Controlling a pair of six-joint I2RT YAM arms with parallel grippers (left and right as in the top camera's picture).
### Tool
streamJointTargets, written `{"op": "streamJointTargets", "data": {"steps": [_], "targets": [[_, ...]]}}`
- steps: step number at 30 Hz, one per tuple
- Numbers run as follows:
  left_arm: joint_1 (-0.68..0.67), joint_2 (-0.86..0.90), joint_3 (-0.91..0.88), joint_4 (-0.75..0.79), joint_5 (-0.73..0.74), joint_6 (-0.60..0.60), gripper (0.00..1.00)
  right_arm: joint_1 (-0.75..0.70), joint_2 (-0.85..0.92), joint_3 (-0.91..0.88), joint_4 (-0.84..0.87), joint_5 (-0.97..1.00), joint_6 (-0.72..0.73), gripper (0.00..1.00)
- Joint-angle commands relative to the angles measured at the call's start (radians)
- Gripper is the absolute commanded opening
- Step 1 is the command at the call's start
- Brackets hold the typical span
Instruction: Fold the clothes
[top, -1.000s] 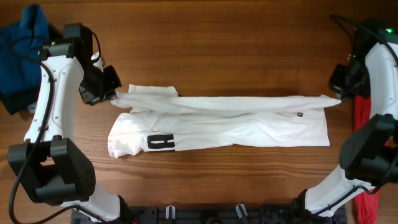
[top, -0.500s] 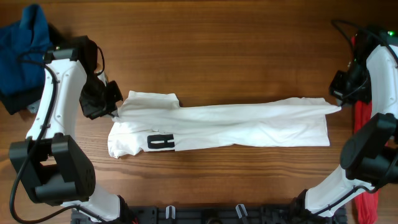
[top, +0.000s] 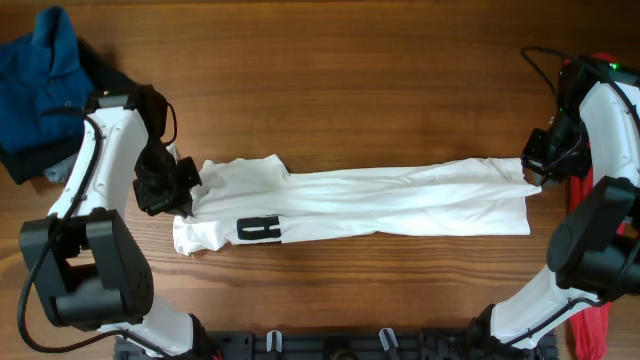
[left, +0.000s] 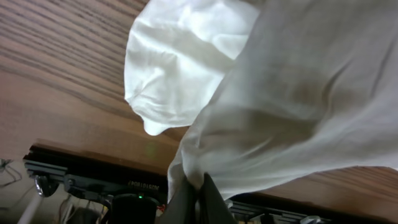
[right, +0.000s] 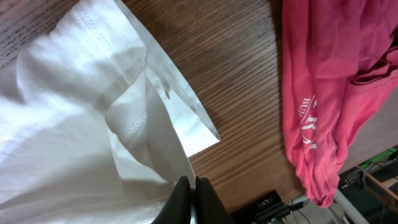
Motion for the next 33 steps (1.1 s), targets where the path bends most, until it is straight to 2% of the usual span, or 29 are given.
{"op": "streamJointTargets", "data": {"steps": [1,7,8,9,10,11,13,14,18,24,29,33], "targets": [[0.004,-0.007,-0.038,0.010,-0.045,-0.024,0.04,0.000,-0.033,-0.008,-0.003,0.030,-0.010,0.04],[0.004,-0.007,-0.043,0.053,-0.053,-0.047,0.04,-0.001,-0.033,-0.008,-0.034,0.066,-0.005,0.05],[0.004,-0.007,-0.043,0.058,-0.053,-0.047,0.05,-0.001,-0.033,-0.008,-0.034,0.065,-0.004,0.12],[0.004,-0.007,-0.043,0.064,-0.053,-0.047,0.08,-0.001,-0.033,-0.008,-0.034,0.064,-0.004,0.24],[0.004,-0.007,-0.043,0.068,-0.053,-0.047,0.13,-0.001,-0.033,-0.008,-0.034,0.064,-0.004,0.34],[0.004,-0.007,-0.043,0.071,-0.053,-0.047,0.24,-0.001,-0.033,-0.008,-0.034,0.064,-0.005,0.40],[0.004,-0.007,-0.043,0.071,-0.053,-0.047,0.39,-0.001,-0.033,-0.008,-0.034,0.064,-0.005,0.46],[0.004,-0.007,-0.043,0.070,-0.052,-0.047,0.40,-0.001,-0.033,-0.008,-0.033,0.064,-0.005,0.46],[0.004,-0.007,-0.043,0.070,-0.053,-0.047,0.41,-0.001,-0.033,-0.008,-0.031,0.064,-0.005,0.49],[0.004,-0.020,-0.006,0.071,-0.050,-0.047,0.38,-0.001,-0.033,-0.008,-0.015,0.046,0.001,0.50],[0.003,-0.085,0.050,0.143,0.048,-0.046,0.36,-0.001,-0.033,-0.008,-0.004,0.040,-0.008,0.57],[-0.010,-0.098,0.049,0.214,0.123,-0.039,0.26,-0.001,-0.033,-0.008,-0.001,0.011,-0.030,0.57]]}}
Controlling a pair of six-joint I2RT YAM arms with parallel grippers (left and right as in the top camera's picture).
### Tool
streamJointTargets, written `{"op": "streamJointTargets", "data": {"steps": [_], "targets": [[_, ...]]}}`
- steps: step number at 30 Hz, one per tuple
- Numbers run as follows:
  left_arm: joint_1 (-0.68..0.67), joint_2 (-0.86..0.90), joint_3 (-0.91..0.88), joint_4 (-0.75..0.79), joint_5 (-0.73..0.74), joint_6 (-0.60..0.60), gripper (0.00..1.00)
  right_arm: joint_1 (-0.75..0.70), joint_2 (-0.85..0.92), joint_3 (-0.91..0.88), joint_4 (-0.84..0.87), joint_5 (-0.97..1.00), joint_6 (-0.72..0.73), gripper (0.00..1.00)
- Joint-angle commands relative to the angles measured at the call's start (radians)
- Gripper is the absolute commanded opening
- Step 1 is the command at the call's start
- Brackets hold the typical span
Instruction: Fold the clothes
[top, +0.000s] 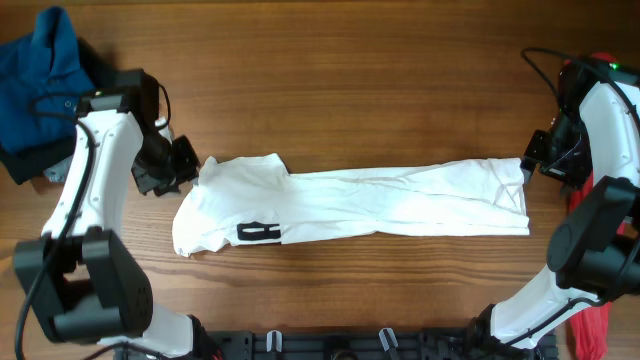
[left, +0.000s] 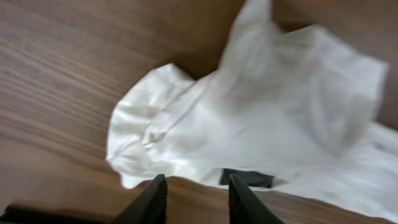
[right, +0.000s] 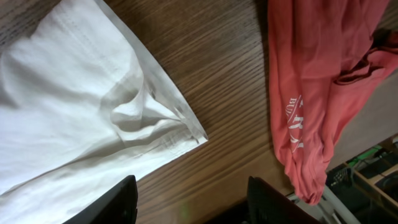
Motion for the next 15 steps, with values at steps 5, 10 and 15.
{"op": "streamJointTargets", "data": {"steps": [5,10,15], "targets": [[-0.077,-0.027,-0.010,0.065,0.105,0.002,0.22,-0.001,-0.033,-0.007,0.006,-0.024,-0.025,0.57],[-0.171,-0.027,-0.090,0.140,0.097,-0.027,0.21,-0.001,-0.033,-0.007,0.008,-0.024,-0.025,0.57],[-0.195,-0.027,-0.173,0.225,0.051,-0.088,0.24,-0.001,-0.033,-0.007,0.008,-0.024,-0.025,0.57]]}}
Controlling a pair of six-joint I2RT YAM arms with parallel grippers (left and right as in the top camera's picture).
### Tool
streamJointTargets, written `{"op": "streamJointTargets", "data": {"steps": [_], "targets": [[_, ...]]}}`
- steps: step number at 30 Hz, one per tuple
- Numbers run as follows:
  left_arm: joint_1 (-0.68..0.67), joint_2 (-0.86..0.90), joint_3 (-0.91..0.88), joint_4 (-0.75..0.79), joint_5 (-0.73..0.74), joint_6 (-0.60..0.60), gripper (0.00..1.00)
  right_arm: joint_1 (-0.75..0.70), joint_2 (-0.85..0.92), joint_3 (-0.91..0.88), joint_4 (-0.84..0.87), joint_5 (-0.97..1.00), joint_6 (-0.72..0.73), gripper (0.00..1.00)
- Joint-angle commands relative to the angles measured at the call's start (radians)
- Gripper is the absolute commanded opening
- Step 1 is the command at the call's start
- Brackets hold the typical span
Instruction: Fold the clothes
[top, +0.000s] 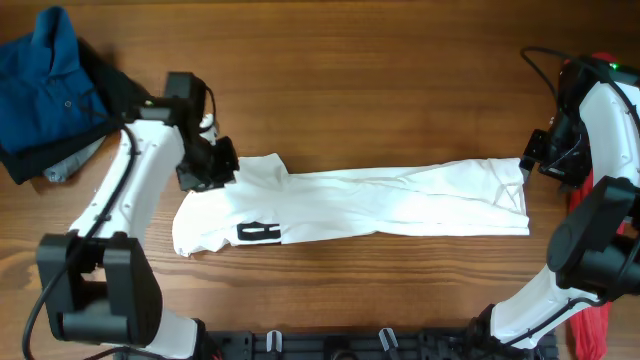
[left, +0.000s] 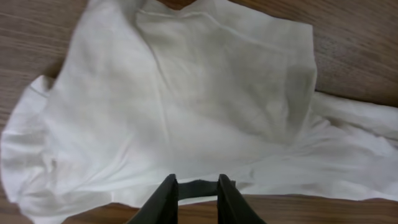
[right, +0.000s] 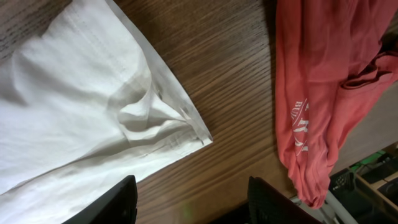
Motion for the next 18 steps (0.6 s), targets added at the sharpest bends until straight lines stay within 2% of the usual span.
{"op": "streamJointTargets", "data": {"steps": [1,5,8,9,11,12,15,18], "targets": [[0.000,-0.002,-0.044,0.033,-0.029,-0.052,0.29,-0.001,-0.033,-0.007,0.003,-0.009,-0.010,0.57],[0.004,-0.011,-0.020,0.076,-0.063,-0.037,0.36,-0.001,-0.033,-0.007,0.006,-0.009,-0.010,0.57],[0.011,-0.011,0.015,0.113,-0.119,-0.042,0.38,-0.001,-0.033,-0.007,0.007,-0.009,-0.010,0.58],[0.018,-0.011,0.028,0.138,-0.127,-0.045,0.41,-0.001,-0.033,-0.007,0.007,-0.009,-0.010,0.57],[0.039,-0.011,0.036,0.195,-0.123,-0.045,0.57,-0.001,-0.033,-0.007,0.010,-0.009,-0.010,0.57],[0.051,-0.009,0.036,0.214,-0.123,-0.045,0.59,-0.001,-0.033,-0.007,0.011,-0.009,-0.010,0.57],[0.102,0.019,0.036,0.227,-0.114,-0.045,0.60,-0.001,-0.033,-0.007,0.017,-0.009,-0.010,0.57],[0.150,0.081,0.036,0.220,-0.044,-0.030,0.60,-0.001,-0.033,-0.007,0.018,-0.009,-0.010,0.57]]}}
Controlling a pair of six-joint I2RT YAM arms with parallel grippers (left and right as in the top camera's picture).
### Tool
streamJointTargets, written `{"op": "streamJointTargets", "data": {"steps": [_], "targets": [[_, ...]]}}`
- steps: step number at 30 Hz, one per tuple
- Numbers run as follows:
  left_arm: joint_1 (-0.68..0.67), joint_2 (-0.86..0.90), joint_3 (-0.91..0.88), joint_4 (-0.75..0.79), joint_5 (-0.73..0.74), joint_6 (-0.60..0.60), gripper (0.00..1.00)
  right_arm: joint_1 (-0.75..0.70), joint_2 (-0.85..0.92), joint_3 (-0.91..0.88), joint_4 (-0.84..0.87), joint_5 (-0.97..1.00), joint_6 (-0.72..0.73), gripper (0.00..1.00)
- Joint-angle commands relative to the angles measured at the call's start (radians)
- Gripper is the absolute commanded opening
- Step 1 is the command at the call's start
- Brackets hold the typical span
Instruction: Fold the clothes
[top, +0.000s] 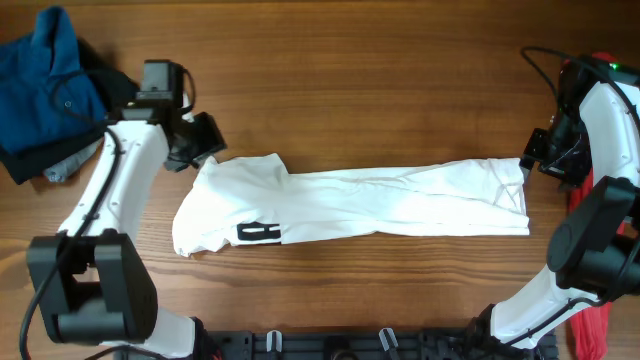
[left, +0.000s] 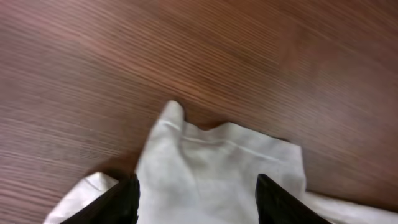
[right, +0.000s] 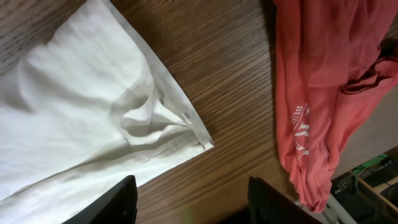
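Note:
A white shirt (top: 350, 205) with a black mark (top: 258, 231) lies stretched left to right across the wooden table. My left gripper (top: 200, 140) hangs open just above the shirt's upper left corner (left: 205, 149), with nothing between its fingers (left: 127, 199). At the far right my right gripper (top: 535, 160) is open too, above the shirt's hem corner (right: 186, 124), holding nothing.
A blue garment (top: 45, 80) is heaped on darker clothes at the table's back left corner. A red garment (right: 323, 93) hangs over the right edge, close to my right arm. Bare wood (top: 350, 90) lies behind the shirt.
My left gripper has moved up and to the left, from over the shirt's collar end to its upper left corner, and its fingers stand wider apart. The right gripper has hardly shifted.
Both grippers were first shut on the shirt's two ends, holding it stretched. A second later both were open and the shirt lay flat. The left gripper was then over the shirt's left end and now hangs at its upper left corner; the right stays by the hem.

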Motion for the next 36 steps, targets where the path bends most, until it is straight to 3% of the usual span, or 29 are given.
{"op": "streamJointTargets", "data": {"steps": [1,11,16,20,29,36], "targets": [[0.060,0.089,0.014,-0.002,0.071,0.025,0.59,-0.001,-0.033,-0.007,0.003,-0.009,-0.010,0.57],[0.065,0.214,0.014,0.091,0.093,0.025,0.56,-0.001,-0.033,-0.007,0.002,-0.009,-0.010,0.56],[0.064,0.219,0.014,0.089,0.093,0.025,0.36,-0.001,-0.033,-0.007,0.002,-0.009,-0.010,0.56],[0.064,0.218,0.014,0.082,0.094,0.025,0.05,-0.001,-0.033,-0.007,0.002,-0.009,-0.010,0.56],[0.065,0.189,0.056,0.070,0.167,0.056,0.04,-0.001,-0.033,-0.007,0.001,-0.009,-0.010,0.56],[0.064,0.071,0.092,-0.007,0.245,0.079,0.04,-0.001,-0.033,-0.007,0.002,-0.009,-0.010,0.56]]}}
